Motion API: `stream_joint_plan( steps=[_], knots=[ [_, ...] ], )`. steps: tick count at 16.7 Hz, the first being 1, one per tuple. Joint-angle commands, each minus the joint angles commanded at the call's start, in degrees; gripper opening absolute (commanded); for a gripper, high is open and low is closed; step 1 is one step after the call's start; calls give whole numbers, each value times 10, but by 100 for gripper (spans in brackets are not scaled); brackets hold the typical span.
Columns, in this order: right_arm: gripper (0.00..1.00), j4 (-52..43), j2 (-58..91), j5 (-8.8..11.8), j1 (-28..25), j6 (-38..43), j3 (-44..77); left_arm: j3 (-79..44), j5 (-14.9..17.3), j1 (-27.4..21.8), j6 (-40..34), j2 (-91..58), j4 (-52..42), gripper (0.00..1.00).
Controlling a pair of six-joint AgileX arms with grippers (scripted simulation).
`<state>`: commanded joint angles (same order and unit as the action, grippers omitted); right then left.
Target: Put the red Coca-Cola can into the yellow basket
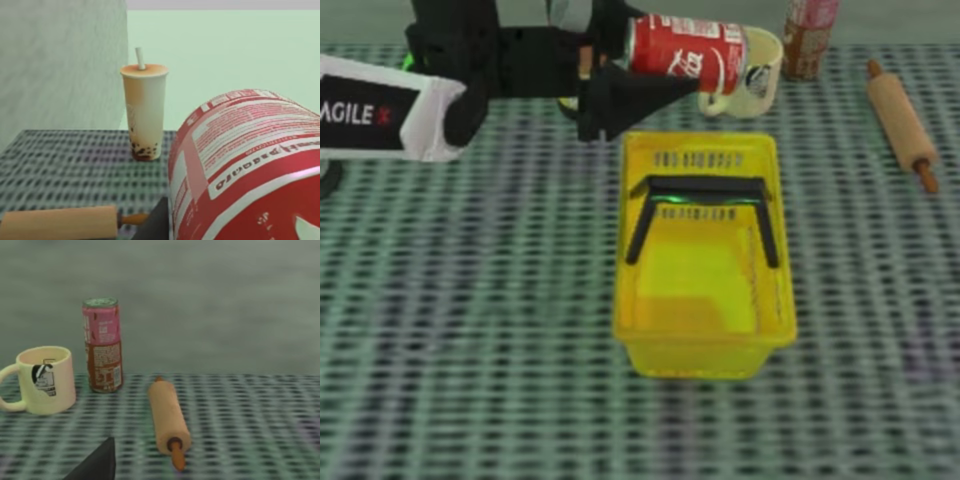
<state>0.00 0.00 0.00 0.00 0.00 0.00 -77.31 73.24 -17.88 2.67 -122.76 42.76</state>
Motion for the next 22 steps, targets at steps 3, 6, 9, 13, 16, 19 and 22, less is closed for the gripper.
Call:
stream_joint_plan(
  steps=[3,6,9,13,16,19,22],
  knots=[
    [100,0,0,0,0,0,0,15,0,5,-2,-47,66,0],
    [100,0,0,0,0,0,0,32,0,9,-4,-96,136,0],
    [100,0,0,0,0,0,0,41,0,11,-4,-116,162,0],
    [100,0,0,0,0,0,0,41,0,11,-4,-116,162,8],
    [100,0,0,0,0,0,0,41,0,11,-4,-116,162,30],
    [100,0,0,0,0,0,0,41,0,11,-4,-116,162,53],
    [100,0,0,0,0,0,0,41,0,11,-4,-116,162,75]
  ],
)
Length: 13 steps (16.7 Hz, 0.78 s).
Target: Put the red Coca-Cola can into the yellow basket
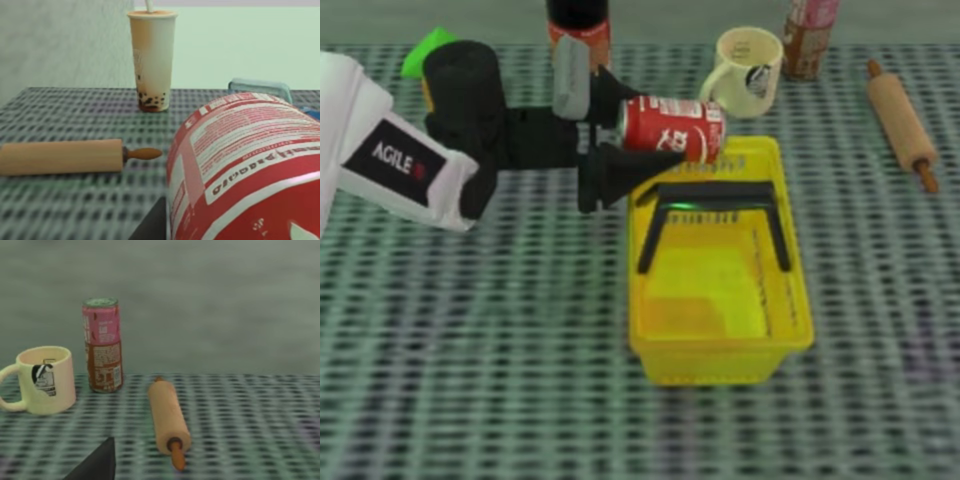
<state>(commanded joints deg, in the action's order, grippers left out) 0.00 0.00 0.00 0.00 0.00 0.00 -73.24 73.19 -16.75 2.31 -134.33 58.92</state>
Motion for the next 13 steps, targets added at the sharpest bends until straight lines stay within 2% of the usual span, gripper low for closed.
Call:
stream_joint_plan(
  steps=[3,4,13],
  knots=[
    [100,0,0,0,0,0,0,0,0,0,0,0,0,98],
    [100,0,0,0,0,0,0,0,0,0,0,0,0,100],
    [100,0,0,0,0,0,0,0,-1,-2,0,1,0,100]
  ],
)
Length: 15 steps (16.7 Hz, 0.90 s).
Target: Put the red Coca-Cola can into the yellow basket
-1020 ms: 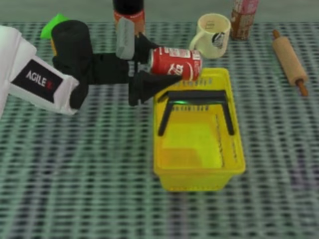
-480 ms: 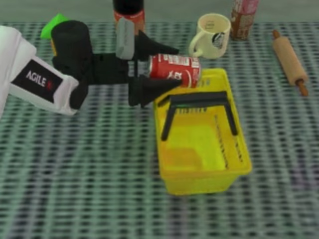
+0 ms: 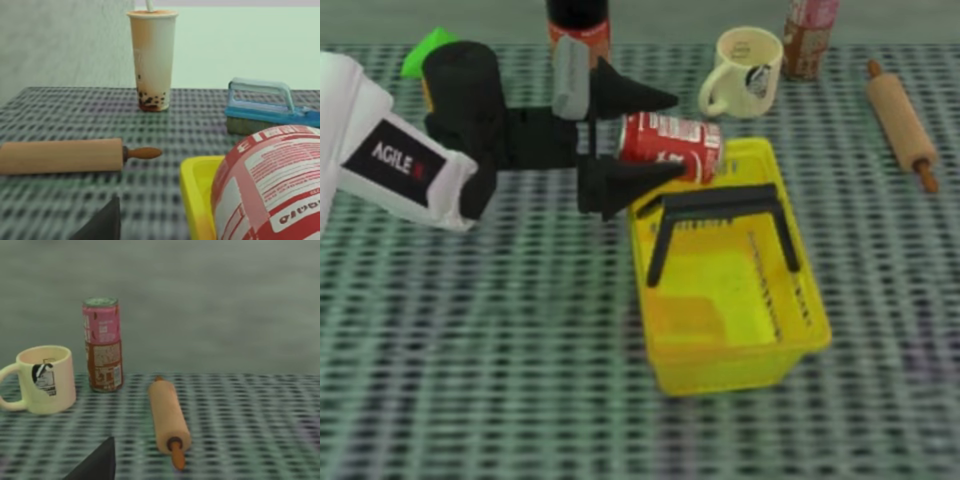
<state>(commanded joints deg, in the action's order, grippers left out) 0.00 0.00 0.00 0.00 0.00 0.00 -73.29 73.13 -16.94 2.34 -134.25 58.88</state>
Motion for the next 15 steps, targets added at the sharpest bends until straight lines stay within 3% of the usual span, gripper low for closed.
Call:
stream_joint_plan(
  steps=[3,6,10,15],
  knots=[
    [100,-27,31,1,-13,-18,31,12,-18,5,-8,33,-14,100],
    [100,-91,111,3,-43,-62,111,48,-68,20,-23,114,-50,100],
    [100,-218,292,2,-98,-148,289,133,-173,51,-49,287,-132,100],
    [100,-411,589,0,-180,-280,575,288,-330,98,-73,572,-269,100]
  ],
)
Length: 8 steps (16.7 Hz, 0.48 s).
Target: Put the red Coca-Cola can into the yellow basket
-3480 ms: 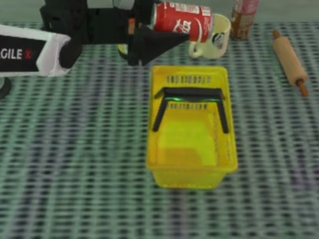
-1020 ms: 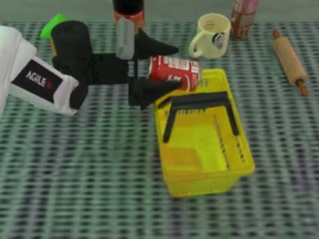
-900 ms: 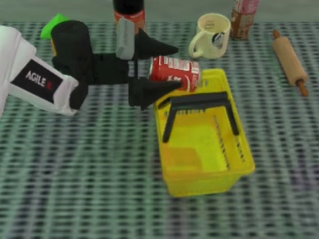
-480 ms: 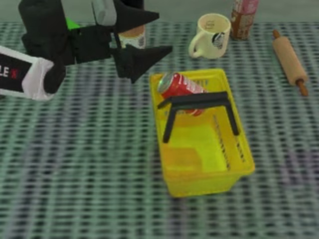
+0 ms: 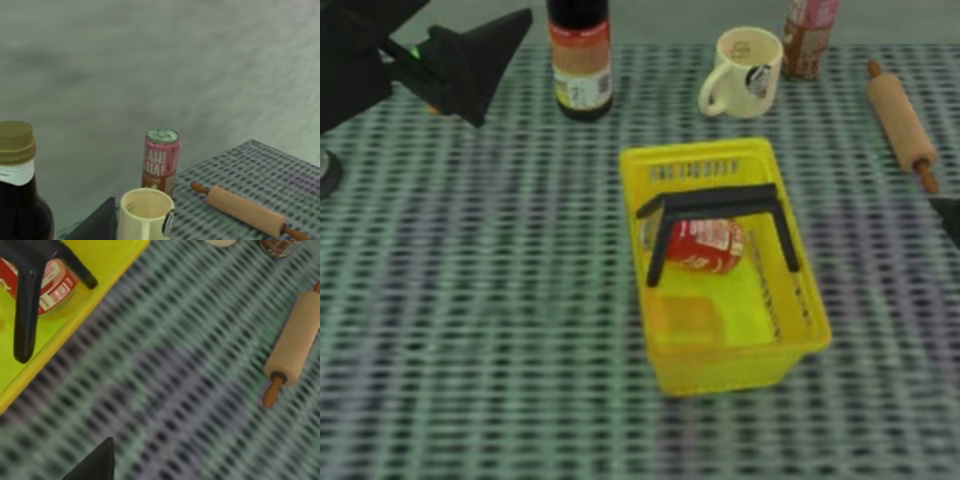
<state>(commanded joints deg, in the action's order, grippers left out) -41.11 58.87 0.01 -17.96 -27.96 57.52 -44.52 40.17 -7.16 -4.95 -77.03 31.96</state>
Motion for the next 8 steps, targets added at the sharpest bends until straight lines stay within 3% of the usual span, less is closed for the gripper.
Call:
stream_joint_plan(
  steps=[8],
  knots=[
    [100,-295,463,-2,-126,-201,448,291,-255,60,11,501,-226,100]
  ],
)
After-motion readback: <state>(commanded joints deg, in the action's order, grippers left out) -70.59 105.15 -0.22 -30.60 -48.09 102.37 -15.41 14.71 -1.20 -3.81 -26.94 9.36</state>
